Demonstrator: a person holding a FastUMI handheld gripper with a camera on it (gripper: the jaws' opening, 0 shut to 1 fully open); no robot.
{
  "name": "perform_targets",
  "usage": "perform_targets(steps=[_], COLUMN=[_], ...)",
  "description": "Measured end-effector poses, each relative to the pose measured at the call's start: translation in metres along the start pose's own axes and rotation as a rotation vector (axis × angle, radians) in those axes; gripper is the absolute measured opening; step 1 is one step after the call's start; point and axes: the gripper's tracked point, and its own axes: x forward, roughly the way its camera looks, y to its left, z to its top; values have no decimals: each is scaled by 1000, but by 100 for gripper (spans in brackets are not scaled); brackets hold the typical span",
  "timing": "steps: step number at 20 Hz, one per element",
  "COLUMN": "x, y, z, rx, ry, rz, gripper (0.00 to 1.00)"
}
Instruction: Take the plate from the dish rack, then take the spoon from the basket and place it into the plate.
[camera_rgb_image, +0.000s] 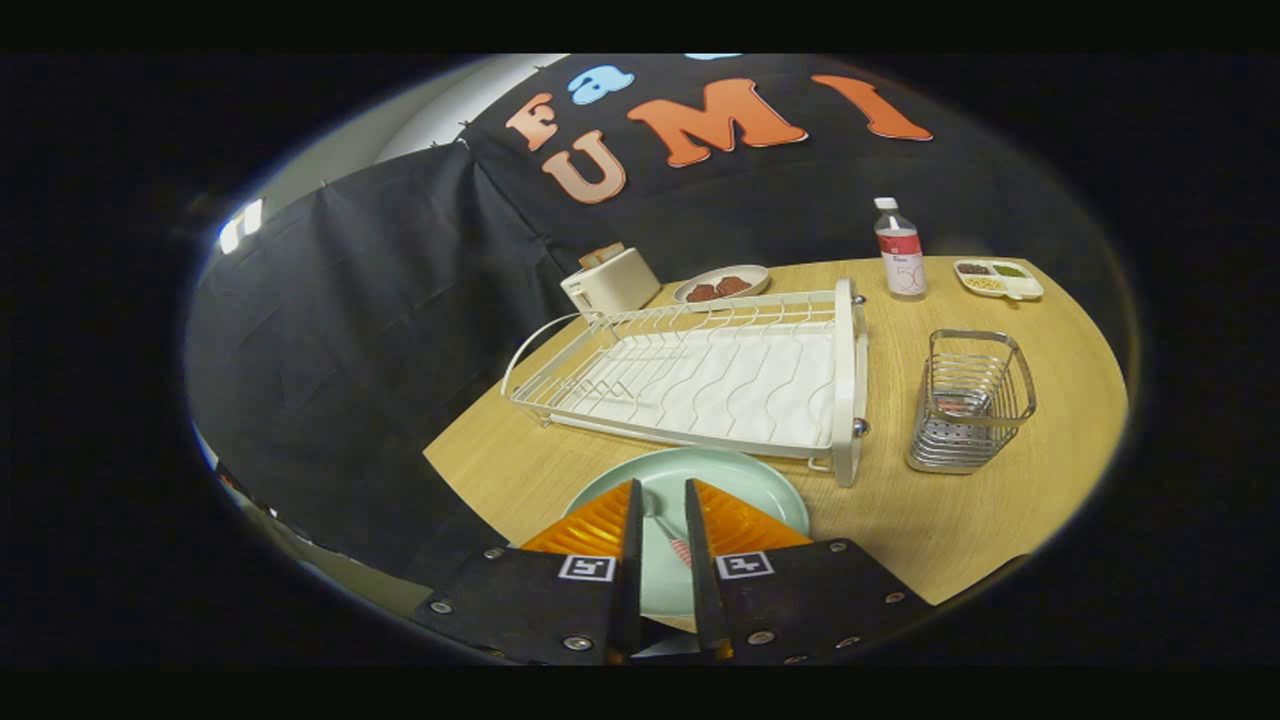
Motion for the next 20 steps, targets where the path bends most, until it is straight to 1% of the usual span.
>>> perform_targets(steps=[4, 8, 10, 11, 12, 13, 14, 15, 16, 17, 19, 20], x=[-14, -36, -49, -56, -63, -70, -76, -83, -89, -97, -111, -117], y=[-5, -16, -18, -18, -18, -20, -22, -23, -25, -24, -21, -19], z=[29, 75, 100, 114, 128, 140, 153, 164, 176, 189, 210, 219], rx=[1, -32, -52, -63, -75, -88, -103, -120, -135, -151, -179, -192], ry=[-60, -150, -203, -235, -269, -298, -328, -354, -381, -411, -466, -489], rz=[-27, -79, -101, -110, -120, -135, -154, -176, -197, -219, -247, -255], gripper=[28, 36, 44, 52, 55, 63, 67, 74, 78, 83, 88, 90])
